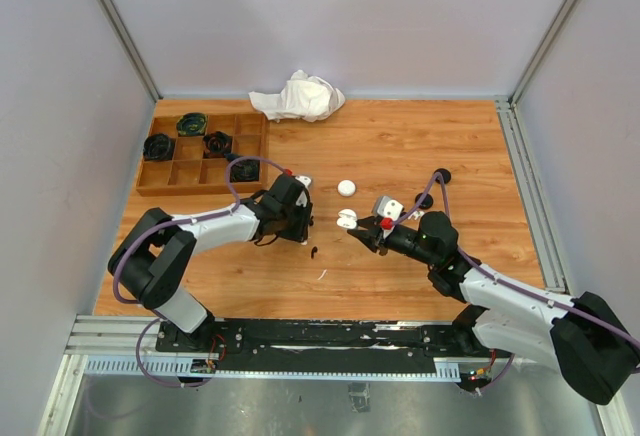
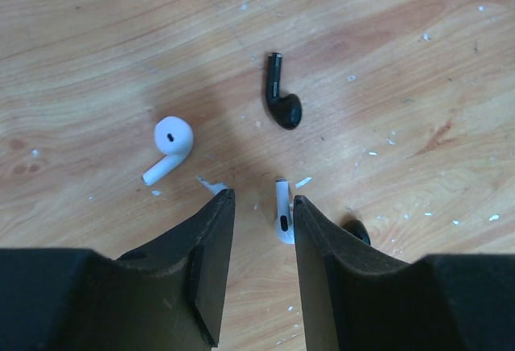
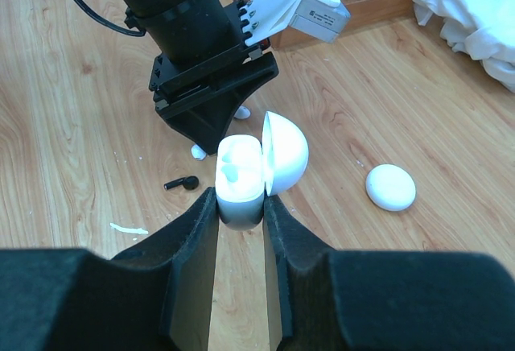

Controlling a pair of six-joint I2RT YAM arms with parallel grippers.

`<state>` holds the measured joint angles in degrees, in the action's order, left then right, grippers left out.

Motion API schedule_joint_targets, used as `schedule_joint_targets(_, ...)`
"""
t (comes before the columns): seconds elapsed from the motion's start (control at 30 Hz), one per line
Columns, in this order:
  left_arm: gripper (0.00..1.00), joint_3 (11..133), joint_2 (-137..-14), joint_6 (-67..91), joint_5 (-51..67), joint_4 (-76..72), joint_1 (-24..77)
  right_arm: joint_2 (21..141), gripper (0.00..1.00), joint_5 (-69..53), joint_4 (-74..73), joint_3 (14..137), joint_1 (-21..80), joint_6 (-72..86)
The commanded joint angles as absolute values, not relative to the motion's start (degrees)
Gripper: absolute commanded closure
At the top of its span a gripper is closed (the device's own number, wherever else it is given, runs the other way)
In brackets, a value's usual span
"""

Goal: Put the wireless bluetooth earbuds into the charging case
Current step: Pick up the earbud from the center of the board.

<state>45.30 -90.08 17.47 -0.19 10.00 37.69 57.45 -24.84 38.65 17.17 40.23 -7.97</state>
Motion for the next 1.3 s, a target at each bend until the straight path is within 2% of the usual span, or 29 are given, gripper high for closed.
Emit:
schedule_joint_targets(0.0,0.58,46.49,-89.61,19.15,-5.05,13.13,37.95,55.67,0.96,-23.80,39.46,17.54,41.26,-9.14)
schedule_joint_targets(0.5,0.51,44.92,-87.10,21.67,-8.04,15.52,41.72,55.21,0.95,-23.82,39.46,17.43,41.28,-9.05)
schedule_joint_targets(1.1,0.51,42.56,-84.35,25.32,-14.98,18.89,42.36,54.31,0.93,-23.88,39.42,17.23,41.39,-8.88)
schedule_joint_targets(1.27,0.51,44.62,-82.36,26.54,-12.38,20.23,42.36,53.67,0.93,-23.57,38.93,17.23,41.39,-9.01)
